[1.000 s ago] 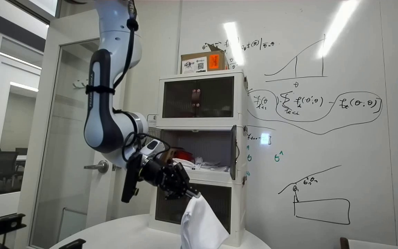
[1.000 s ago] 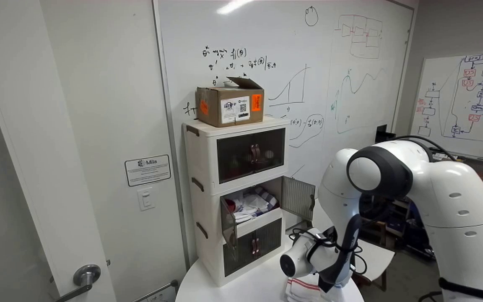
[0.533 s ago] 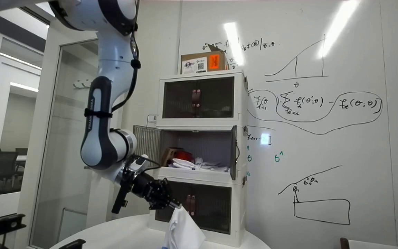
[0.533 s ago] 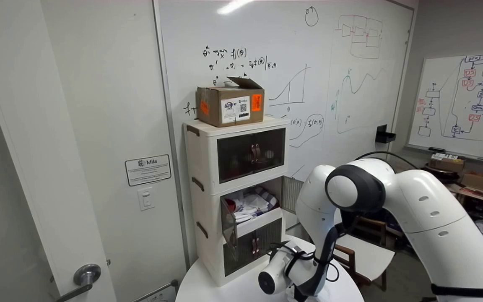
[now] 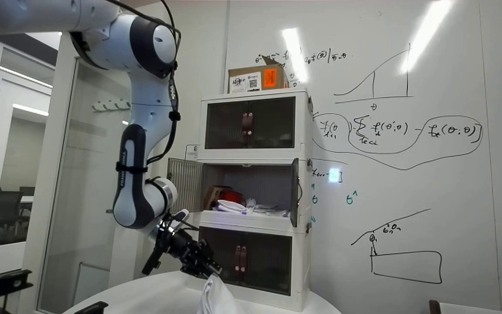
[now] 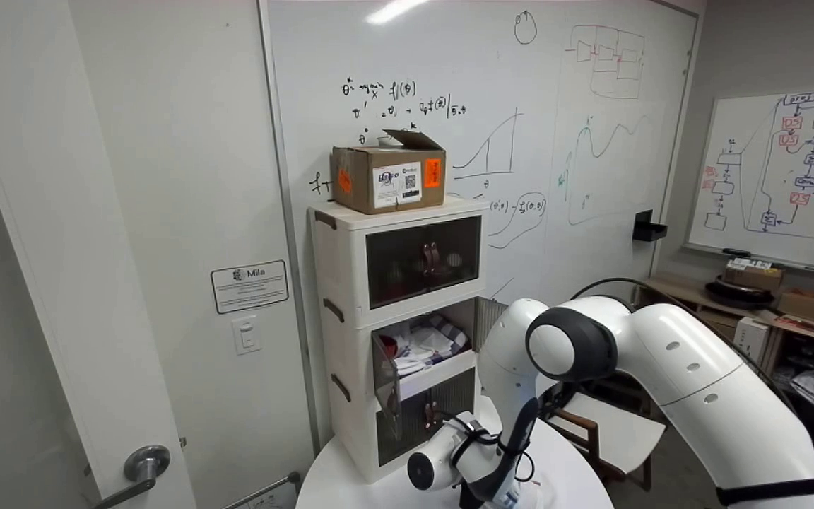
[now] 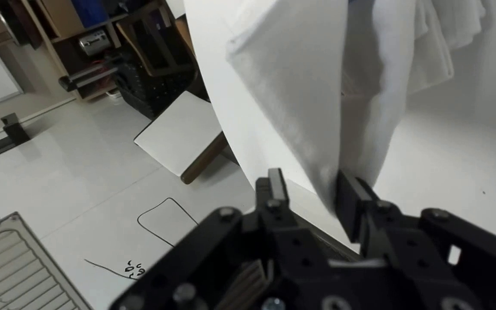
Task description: Pick up one tea towel from the middle cabinet and put it on the table
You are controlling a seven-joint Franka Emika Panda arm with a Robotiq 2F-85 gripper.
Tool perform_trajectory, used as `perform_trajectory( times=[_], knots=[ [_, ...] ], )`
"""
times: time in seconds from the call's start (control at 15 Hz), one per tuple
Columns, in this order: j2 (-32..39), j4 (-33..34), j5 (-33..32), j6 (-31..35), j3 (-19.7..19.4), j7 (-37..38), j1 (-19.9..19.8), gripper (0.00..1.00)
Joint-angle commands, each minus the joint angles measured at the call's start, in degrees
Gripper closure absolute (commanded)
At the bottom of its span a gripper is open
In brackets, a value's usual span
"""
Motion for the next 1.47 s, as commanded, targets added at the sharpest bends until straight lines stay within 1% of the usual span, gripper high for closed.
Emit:
perform_trajectory(
  times=[0.0, 0.2, 0.27, 0.4, 0.53, 0.73, 0.8, 0.87, 0.93, 1.0, 1.13, 1.27, 1.33, 1.4],
  knots=[
    [-2.1, 1.7, 3.4, 5.9, 0.7, -2.5, -2.0, 0.34],
    [-7.6, -1.9, 3.7, 15.9, 0.7, -3.1, -4.4, 0.12],
    [-9.7, -3.3, 3.7, 19.6, 0.6, -3.3, -5.3, 0.03],
    [-13.0, -5.3, 5.3, 24.7, 0.2, -5.2, -6.5, 0.00],
    [-16.4, -7.8, 9.1, 28.4, 0.0, -9.9, -7.7, 0.00],
    [-22.1, -12.8, 14.9, 39.4, -0.1, -17.4, -10.4, 0.00],
    [-23.9, -14.7, 17.9, 42.7, -0.1, -21.5, -11.2, 0.00],
    [-25.4, -16.7, 19.7, 43.9, 3.2, -25.3, -15.0, 0.00],
    [-27.6, -19.4, 23.5, 46.4, 4.5, -30.4, -17.1, 0.00],
    [-29.5, -22.2, 26.2, 47.5, 6.7, -34.3, -19.7, 0.00],
    [-34.0, -28.4, 31.1, 48.4, 12.9, -42.8, -26.4, 0.00],
    [-37.0, -32.7, 38.9, 45.7, 21.4, -51.1, -33.6, 0.00],
    [-38.2, -34.0, 44.3, 44.1, 26.2, -55.4, -37.3, 0.00],
    [-38.4, -34.2, 48.6, 43.4, 30.7, -57.6, -41.4, 0.00]
  ],
)
